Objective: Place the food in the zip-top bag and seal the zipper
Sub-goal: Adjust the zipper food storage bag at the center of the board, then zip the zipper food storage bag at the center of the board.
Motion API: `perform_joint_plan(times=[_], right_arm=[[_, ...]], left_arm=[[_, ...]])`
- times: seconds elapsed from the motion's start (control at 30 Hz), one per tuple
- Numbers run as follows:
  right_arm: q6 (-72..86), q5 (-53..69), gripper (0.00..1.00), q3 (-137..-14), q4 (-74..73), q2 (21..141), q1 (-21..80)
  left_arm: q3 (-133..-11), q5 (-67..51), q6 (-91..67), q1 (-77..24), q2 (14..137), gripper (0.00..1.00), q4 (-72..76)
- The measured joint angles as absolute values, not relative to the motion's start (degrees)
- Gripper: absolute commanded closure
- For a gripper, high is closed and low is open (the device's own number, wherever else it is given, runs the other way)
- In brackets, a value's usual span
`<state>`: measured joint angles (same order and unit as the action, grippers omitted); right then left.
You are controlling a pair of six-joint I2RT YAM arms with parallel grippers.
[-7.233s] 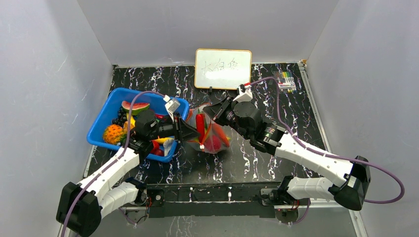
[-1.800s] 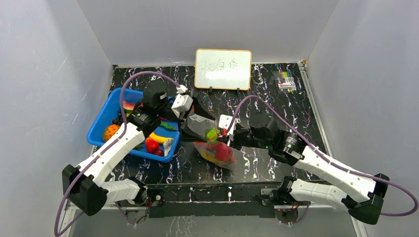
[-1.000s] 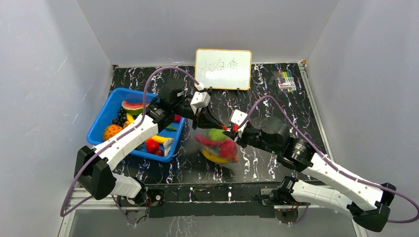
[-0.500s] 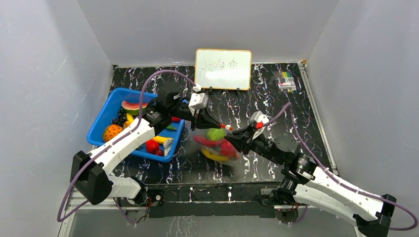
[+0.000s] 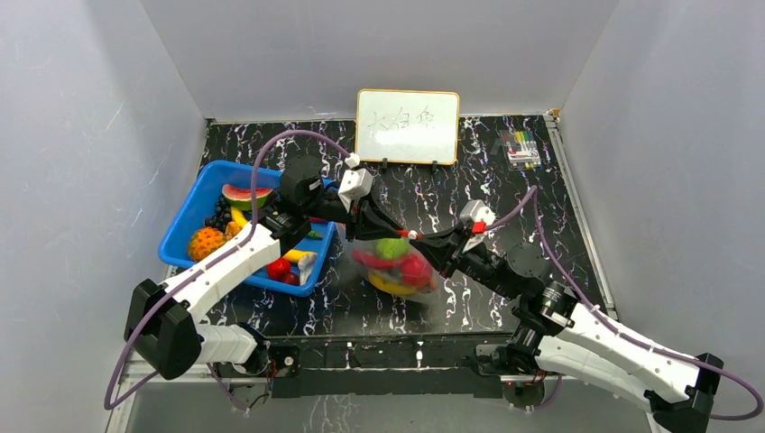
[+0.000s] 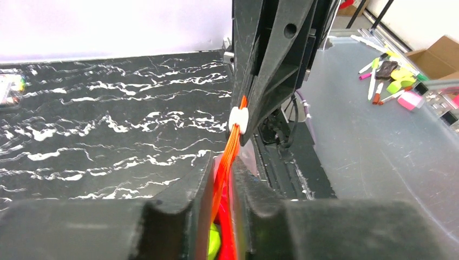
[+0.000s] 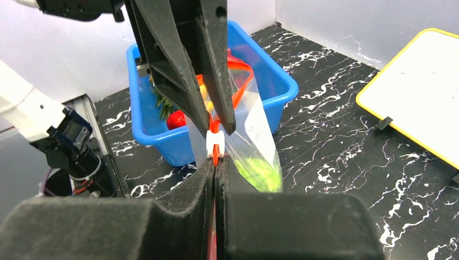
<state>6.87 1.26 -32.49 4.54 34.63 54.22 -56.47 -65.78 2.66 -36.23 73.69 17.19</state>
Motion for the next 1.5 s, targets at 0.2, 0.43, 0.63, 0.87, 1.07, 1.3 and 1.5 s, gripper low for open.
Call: perform_joint_plan(times=[0.2, 0.43, 0.63, 0.87, 1.07, 1.3, 1.5], right_arm=[[3.4, 3.4, 1.0, -32.6, 2.9, 35.2, 54.2], [-1.1, 6.3, 1.0, -35.0, 0.4, 36.5, 54.2], [-1.7, 7.6, 1.0, -35.4, 0.2, 37.6, 54.2], [-1.7, 8.4, 1.0, -35.9, 0.2, 38.3, 54.2], [-1.7, 7.6, 1.0, -35.9, 0.0, 37.6, 54.2], [-2.0, 7.2, 1.0, -35.9, -0.4, 37.2, 54.2], [-2.8, 6.7, 1.0, -35.9, -1.8, 35.6, 54.2]], left_arm=[[-58.0, -67.6, 2.3, -36.2, 73.4, 0.51, 16.4], [-62.2, -72.7, 3.2, -36.5, 75.2, 0.55, 13.7], [-62.3, -74.0, 1.8, -37.4, 78.3, 0.72, 13.6], [-62.8, -74.3, 1.8, -37.6, 78.3, 0.88, 13.2], [-65.1, -75.4, 2.3, -37.7, 80.1, 0.92, 11.3], [-66.4, -75.7, 4.4, -37.8, 80.6, 1.0, 8.5], [-69.1, -75.2, 9.6, -38.1, 81.3, 1.0, 2.1]])
